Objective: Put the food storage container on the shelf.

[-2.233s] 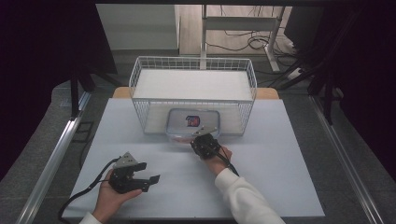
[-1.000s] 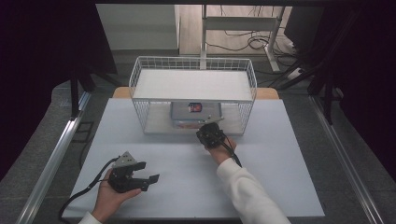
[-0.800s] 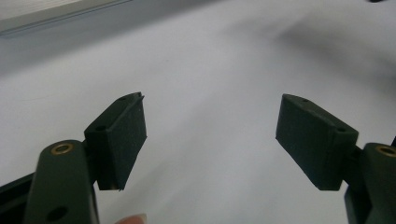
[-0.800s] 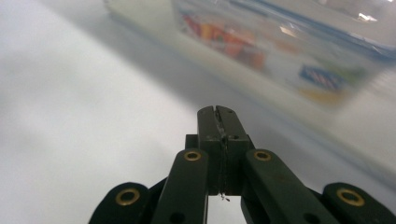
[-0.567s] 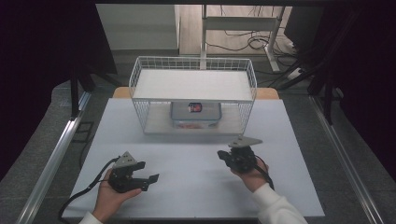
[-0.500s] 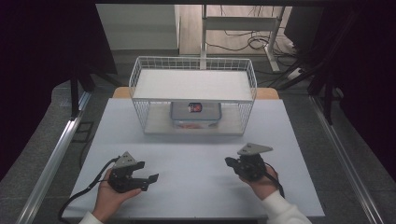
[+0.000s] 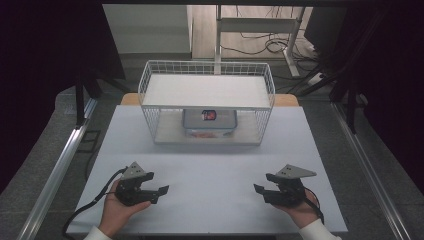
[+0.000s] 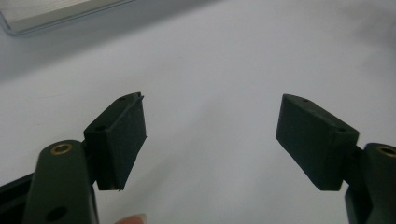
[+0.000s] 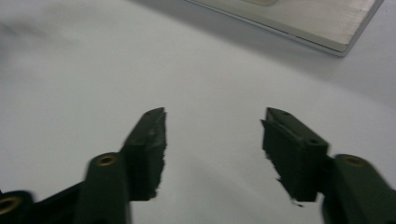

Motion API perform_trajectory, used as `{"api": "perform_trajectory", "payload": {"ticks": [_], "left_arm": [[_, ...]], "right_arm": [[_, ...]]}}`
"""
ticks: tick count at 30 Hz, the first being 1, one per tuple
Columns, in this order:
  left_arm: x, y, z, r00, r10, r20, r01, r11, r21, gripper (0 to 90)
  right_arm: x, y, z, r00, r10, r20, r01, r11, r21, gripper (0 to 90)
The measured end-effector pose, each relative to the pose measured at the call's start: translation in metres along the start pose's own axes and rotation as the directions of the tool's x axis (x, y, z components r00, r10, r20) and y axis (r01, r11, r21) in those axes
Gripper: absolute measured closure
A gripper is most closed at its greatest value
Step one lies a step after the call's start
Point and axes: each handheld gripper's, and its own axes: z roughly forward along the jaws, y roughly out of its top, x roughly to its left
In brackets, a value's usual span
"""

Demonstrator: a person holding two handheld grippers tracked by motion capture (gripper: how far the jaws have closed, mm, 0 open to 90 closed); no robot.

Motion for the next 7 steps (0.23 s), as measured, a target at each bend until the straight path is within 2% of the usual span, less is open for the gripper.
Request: {"api": "perform_trajectory", "payload": {"ticks": [7], "left_arm": [[0.0008,0.0003,0.0010,1.0000,0.002,0.003,-0.002,1.0000,0.003,23.7]], "right_arm": [[-0.0057,-0.0011,-0.0009,0.9994,0.028,0.023,-0.028,1.000,0.004,25.9]]}}
